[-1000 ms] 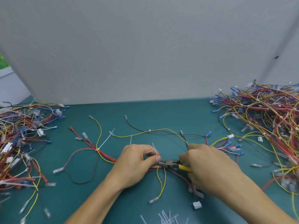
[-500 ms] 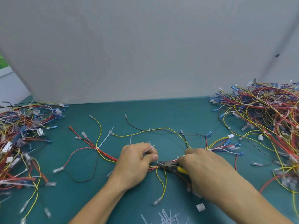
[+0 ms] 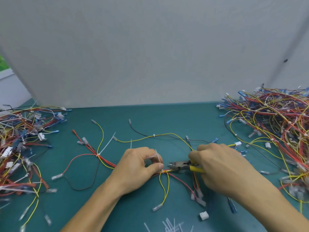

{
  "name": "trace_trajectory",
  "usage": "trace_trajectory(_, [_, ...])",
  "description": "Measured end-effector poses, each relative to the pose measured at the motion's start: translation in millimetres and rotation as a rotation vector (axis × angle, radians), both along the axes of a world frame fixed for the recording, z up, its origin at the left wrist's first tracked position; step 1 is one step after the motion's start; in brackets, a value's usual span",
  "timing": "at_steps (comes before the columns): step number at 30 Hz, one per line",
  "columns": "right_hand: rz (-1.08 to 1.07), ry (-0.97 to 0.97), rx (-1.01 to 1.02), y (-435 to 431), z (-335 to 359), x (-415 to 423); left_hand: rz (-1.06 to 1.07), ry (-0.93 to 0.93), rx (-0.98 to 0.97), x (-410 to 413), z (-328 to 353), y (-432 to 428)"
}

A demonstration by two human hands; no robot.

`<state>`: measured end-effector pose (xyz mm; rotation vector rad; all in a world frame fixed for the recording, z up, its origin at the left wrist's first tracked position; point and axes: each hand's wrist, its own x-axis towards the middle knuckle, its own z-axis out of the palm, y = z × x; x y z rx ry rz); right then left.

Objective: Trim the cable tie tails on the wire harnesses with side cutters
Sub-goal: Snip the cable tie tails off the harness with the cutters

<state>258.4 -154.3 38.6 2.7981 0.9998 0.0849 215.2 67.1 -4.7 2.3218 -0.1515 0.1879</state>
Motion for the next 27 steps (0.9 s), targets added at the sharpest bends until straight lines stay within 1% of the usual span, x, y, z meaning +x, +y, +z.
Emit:
trace_trajectory(4, [0.044, -0.028, 0.049, -4, -4, 6, -0.020, -0.126, 0.115, -1, -1, 0])
trace_trajectory(6, [0.082, -0.029, 0.078, -3, -9, 8, -0.042, -0.146, 0.073, -1, -2, 0])
trace_trajectory(9, [0.139, -0.035, 0.090, -1, -16, 12, -0.043, -0.081, -0.042, 1, -5, -2])
trace_trajectory(14, [0.182, -0.029, 0.132, -2, -19, 20, -0.030, 0.001, -0.106, 3, -8, -1])
trace_trajectory(27, [0.211, 0.019, 0.167, 0, -22, 21, -0.015, -0.009, -0.122, 3, -7, 0])
